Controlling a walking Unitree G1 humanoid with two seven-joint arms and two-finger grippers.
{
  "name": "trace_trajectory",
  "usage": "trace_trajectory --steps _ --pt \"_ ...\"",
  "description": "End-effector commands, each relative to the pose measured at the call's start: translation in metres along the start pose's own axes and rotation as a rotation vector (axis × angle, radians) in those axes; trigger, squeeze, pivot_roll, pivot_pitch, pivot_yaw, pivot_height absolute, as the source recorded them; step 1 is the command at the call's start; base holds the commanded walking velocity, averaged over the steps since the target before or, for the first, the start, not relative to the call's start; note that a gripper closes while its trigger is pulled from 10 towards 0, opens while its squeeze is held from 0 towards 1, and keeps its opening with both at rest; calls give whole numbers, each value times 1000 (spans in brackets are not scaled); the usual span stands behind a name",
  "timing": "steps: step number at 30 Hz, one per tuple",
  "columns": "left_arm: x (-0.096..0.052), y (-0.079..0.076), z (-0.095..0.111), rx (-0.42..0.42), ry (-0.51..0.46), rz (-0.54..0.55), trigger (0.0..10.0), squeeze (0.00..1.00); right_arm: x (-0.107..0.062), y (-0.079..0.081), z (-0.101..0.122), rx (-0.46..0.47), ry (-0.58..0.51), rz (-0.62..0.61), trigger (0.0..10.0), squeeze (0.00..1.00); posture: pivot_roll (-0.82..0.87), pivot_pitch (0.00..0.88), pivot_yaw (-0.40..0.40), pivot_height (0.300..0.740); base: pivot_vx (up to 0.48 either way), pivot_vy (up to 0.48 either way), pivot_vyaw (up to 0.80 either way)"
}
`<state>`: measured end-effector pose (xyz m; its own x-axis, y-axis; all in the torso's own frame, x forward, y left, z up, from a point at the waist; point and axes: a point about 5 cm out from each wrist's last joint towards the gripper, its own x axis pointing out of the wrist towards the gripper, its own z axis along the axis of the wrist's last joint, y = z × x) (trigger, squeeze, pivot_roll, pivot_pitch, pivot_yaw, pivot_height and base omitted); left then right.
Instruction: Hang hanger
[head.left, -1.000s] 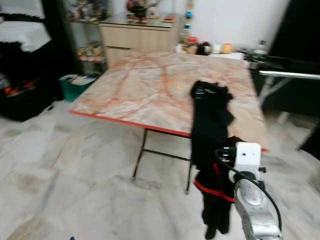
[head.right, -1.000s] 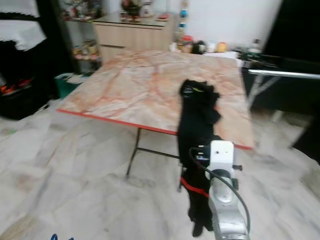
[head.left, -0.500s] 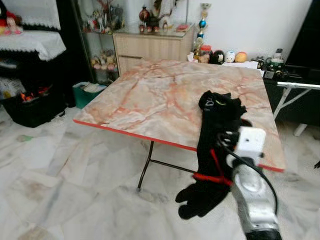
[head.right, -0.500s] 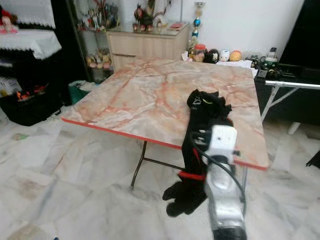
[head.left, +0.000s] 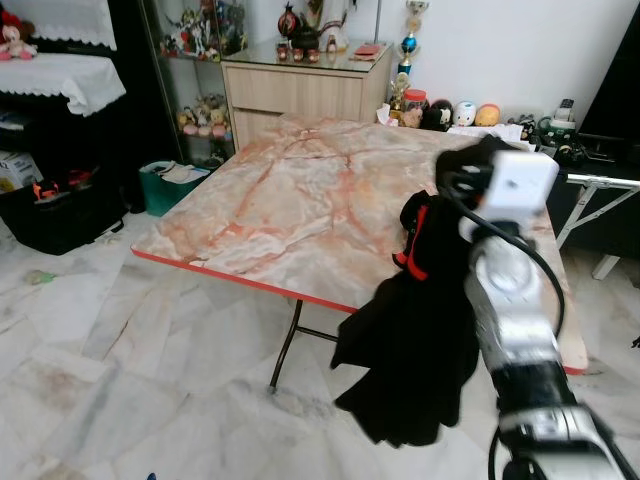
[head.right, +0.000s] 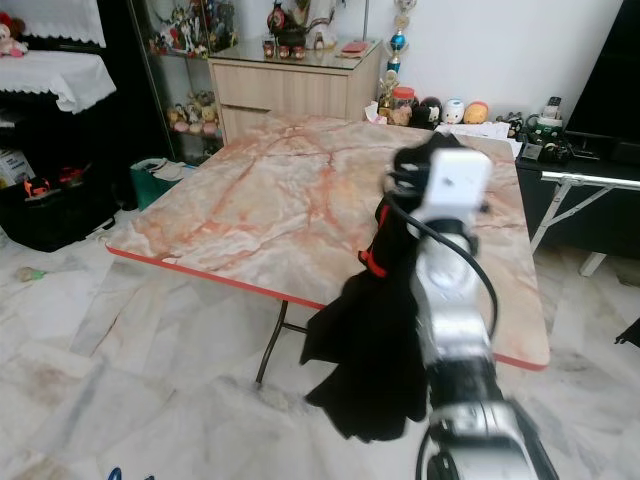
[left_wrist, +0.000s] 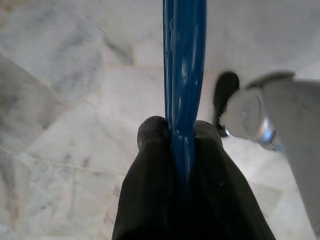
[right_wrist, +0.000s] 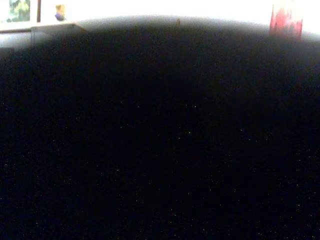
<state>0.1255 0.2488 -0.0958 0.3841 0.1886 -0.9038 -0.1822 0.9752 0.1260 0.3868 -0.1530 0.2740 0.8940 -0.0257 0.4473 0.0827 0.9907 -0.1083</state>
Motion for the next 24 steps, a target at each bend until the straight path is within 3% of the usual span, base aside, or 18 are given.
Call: trace_trajectory --steps 1,3,9,13,24 --pt "0 -4 -2 -1 8 -5 10000 0 10 -15 12 -5 -47 -38 10000 0 30 0 37 740 251 0 0" --pt "0 -4 -2 0 6 -6 10000 0 24 -22 25 -25 -73 -54 10000 0 32 0 35 740 253 0 0" --pt "0 -4 -2 -4 5 -8 10000 0 33 -25 36 -31 -107 -54 10000 0 39 0 34 740 252 0 0" --pt "0 -4 -2 0 7 -7 10000 0 35 -24 30 75 -42 -66 10000 0 38 0 34 740 251 0 0" --pt "0 -4 -3 1 10 -7 10000 0 31 -25 14 49 -4 -70 10000 0 45 0 28 740 254 0 0"
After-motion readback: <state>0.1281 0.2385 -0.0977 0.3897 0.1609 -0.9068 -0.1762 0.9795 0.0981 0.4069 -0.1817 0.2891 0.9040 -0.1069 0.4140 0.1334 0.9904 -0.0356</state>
